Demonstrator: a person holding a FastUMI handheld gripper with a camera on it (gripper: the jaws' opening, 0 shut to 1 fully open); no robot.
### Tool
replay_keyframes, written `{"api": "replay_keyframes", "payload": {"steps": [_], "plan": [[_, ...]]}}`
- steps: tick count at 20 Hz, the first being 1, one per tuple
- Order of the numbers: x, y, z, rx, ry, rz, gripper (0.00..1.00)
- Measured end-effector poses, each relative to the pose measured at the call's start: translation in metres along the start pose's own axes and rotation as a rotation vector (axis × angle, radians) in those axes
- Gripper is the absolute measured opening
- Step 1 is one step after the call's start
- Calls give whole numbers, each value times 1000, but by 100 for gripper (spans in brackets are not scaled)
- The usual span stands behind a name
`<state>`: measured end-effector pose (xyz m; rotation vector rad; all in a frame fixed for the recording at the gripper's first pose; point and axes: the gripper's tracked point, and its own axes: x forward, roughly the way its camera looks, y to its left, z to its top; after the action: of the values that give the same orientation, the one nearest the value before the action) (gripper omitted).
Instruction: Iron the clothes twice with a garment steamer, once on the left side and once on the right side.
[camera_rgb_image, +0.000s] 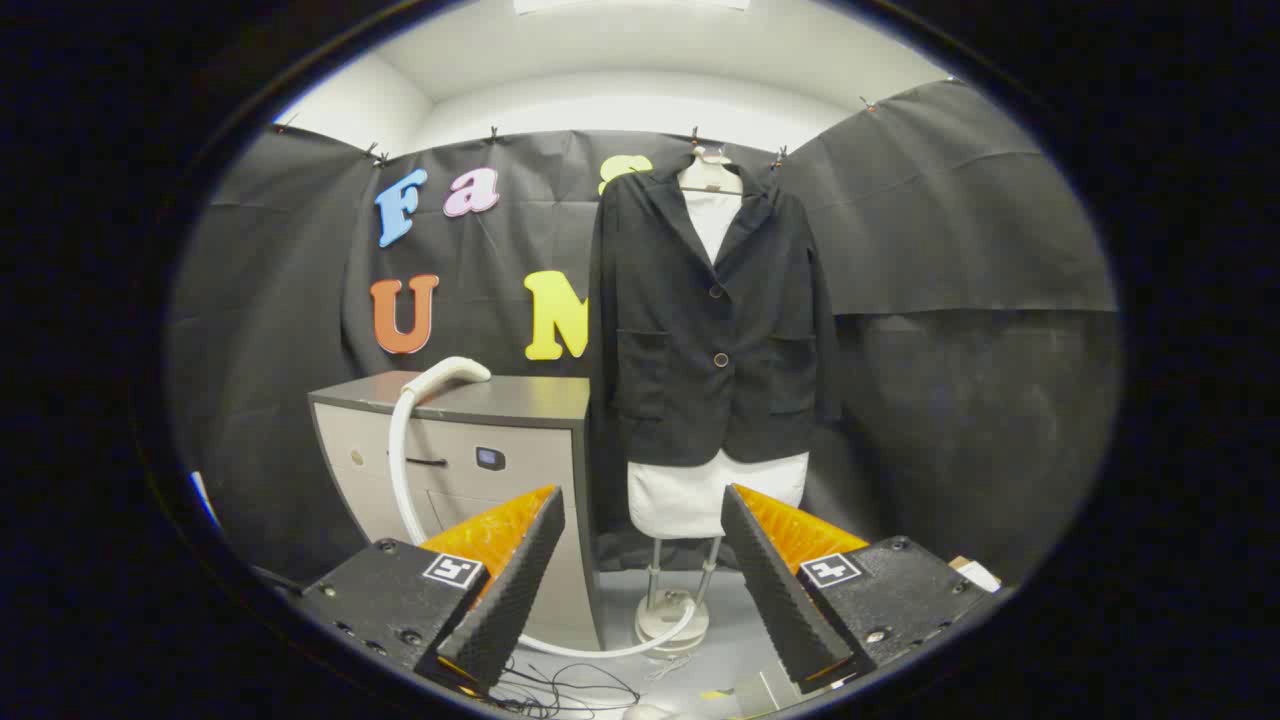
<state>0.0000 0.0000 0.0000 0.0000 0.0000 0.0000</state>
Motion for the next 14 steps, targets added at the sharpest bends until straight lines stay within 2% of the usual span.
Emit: {"api": "replay_keyframes", "payload": {"steps": [14], "plan": [[1,15,2,29,33,-2,100]]}}
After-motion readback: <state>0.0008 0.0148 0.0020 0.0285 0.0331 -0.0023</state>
